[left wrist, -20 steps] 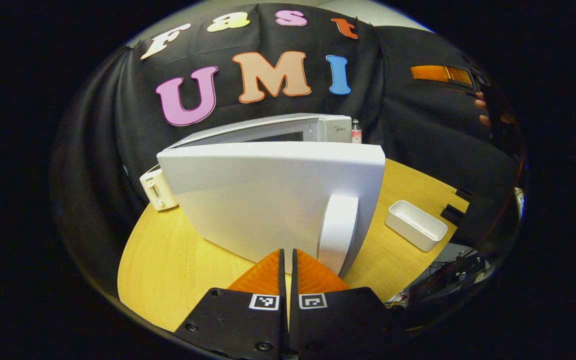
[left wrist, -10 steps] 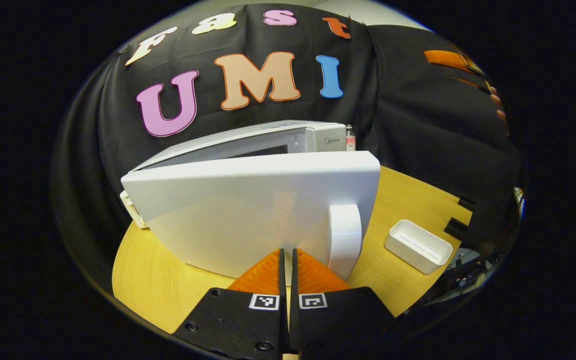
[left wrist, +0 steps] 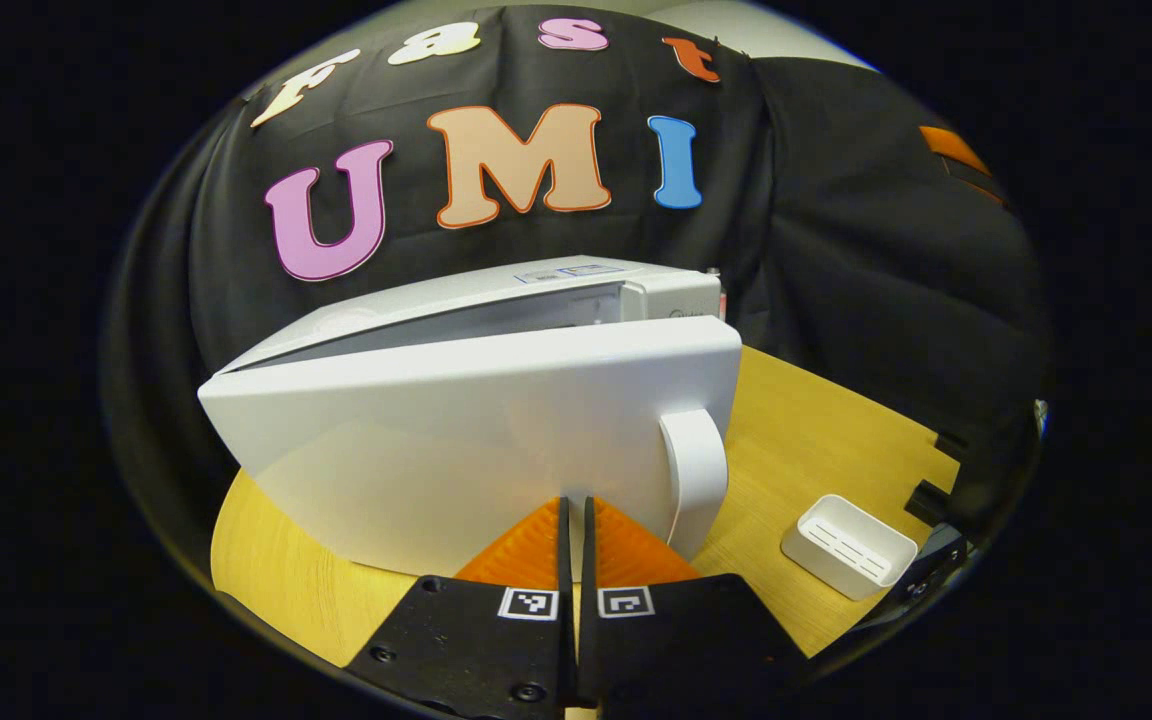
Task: Open the microwave oven with the left hand, put the food in, and close the microwave oven.
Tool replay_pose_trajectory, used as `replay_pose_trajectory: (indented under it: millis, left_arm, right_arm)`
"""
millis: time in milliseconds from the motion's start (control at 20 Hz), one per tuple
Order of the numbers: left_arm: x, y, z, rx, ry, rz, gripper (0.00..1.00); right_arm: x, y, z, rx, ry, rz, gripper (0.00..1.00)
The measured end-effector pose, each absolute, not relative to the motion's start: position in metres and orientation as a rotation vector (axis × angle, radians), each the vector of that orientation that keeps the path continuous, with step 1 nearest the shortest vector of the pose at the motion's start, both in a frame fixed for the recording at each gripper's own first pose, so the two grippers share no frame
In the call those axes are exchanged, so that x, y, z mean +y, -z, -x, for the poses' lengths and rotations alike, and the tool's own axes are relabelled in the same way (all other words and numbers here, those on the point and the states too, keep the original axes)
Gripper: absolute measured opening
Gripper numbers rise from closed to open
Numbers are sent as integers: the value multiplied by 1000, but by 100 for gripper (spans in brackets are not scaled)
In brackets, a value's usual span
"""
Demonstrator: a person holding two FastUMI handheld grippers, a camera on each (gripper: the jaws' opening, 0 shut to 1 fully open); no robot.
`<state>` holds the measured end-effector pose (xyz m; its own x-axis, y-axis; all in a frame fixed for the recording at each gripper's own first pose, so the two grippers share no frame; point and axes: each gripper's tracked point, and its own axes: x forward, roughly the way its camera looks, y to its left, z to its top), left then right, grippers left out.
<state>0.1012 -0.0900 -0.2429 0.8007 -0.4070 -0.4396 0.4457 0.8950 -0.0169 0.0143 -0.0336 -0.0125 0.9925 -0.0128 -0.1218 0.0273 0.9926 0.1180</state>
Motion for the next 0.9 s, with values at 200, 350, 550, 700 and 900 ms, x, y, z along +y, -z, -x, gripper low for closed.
replay_pose_trajectory:
  millis: [200, 350, 550, 700, 900]
  left_arm:
    - [-98, 243, -116, 448, 448, -85, 0]
    - [-102, 246, -126, 448, 433, -99, 0]
    - [-105, 250, -138, 453, 403, -95, 0]
    - [-106, 250, -147, 450, 385, -106, 0]
    - [-103, 245, -161, 453, 331, -41, 0]
  right_arm:
    - [-46, 16, -14, 122, 24, -105, 96]
    - [-50, 19, -15, 132, 20, -117, 96]
    - [-58, 19, -18, 133, 14, -128, 96]
    - [-67, 20, -18, 128, 18, -129, 96]
    - [-79, 25, -19, 141, 20, -133, 96]
